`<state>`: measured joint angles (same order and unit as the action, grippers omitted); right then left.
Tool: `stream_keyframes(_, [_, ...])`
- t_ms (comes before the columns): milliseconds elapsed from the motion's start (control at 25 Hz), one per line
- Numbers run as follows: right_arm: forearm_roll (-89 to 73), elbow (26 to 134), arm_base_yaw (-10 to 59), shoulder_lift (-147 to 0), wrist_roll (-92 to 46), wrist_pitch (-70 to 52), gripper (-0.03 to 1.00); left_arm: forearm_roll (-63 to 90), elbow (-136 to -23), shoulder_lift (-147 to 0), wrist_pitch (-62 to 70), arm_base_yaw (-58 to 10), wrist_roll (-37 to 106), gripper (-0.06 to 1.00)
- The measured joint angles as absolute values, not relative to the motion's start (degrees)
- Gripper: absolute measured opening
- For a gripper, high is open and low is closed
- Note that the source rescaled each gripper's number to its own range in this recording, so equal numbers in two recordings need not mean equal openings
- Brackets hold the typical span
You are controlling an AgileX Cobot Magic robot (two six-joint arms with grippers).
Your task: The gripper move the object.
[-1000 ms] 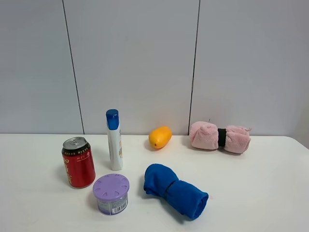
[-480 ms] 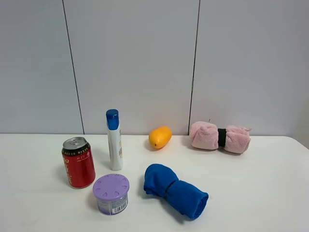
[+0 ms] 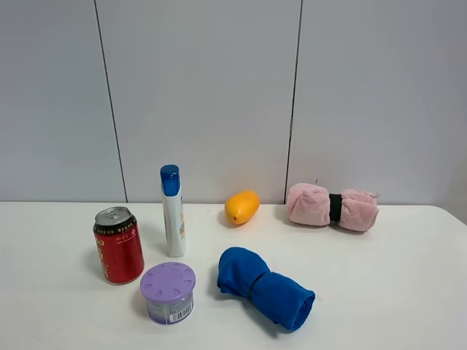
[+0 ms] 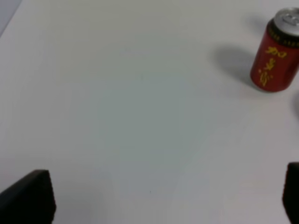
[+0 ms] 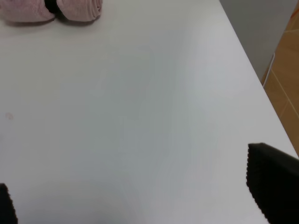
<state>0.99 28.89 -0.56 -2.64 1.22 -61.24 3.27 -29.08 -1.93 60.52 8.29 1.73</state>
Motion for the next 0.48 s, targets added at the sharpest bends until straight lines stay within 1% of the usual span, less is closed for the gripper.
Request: stream_keyframes(480, [0.99, 28.89, -0.56, -2.64, 1.22, -61.24, 1.0, 3.21, -29.08, 0.13, 60.3, 8.29, 1.17, 0.97])
